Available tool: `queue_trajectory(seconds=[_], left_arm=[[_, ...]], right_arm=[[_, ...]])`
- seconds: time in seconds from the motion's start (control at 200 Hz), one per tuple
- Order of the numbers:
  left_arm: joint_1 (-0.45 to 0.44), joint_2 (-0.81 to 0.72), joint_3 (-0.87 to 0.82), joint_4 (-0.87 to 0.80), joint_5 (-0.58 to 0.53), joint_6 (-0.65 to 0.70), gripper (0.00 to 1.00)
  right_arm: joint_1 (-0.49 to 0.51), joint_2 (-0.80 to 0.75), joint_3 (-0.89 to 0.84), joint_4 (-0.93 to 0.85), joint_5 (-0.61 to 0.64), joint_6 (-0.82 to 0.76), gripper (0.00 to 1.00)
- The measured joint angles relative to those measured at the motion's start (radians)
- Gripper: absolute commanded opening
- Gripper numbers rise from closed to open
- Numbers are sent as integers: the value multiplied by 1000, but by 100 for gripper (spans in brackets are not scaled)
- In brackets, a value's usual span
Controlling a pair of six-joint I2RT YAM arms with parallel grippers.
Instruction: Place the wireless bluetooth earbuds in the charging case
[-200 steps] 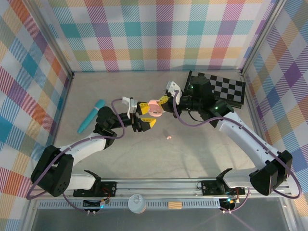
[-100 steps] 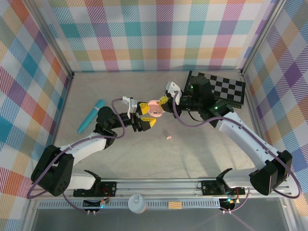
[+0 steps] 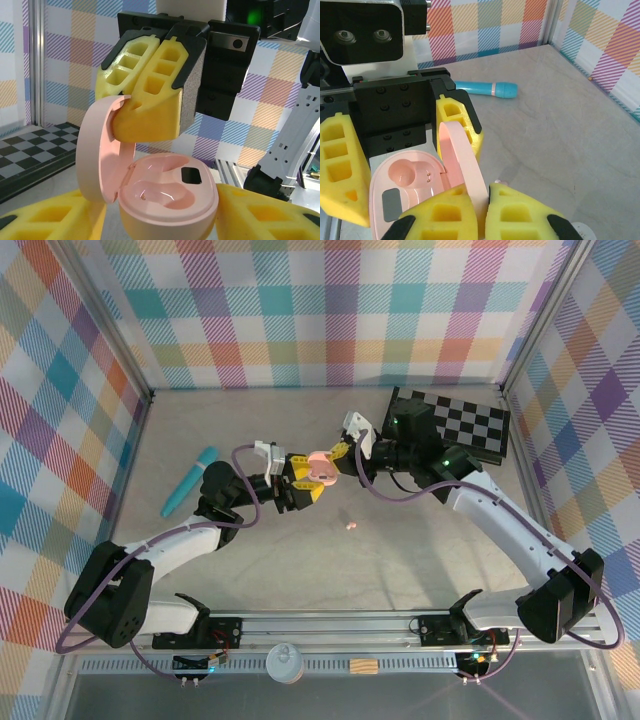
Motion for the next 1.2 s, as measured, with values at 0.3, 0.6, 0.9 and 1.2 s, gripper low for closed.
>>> queue_trajectory(seconds=[0.3, 0.6, 0.9, 1.2], left_arm=[[0, 0, 0, 0, 0, 0, 56], [0, 0, 0, 1, 1, 0, 55], [0, 0, 0, 1, 0, -3, 54], [0, 0, 0, 18, 11, -11, 40]], right_arm=[[1, 0, 0, 23, -3, 5, 0], [1, 0, 0, 24, -4, 4, 0], [1, 0, 0, 22, -7, 3, 0], [0, 0, 0, 23, -6, 3, 0]])
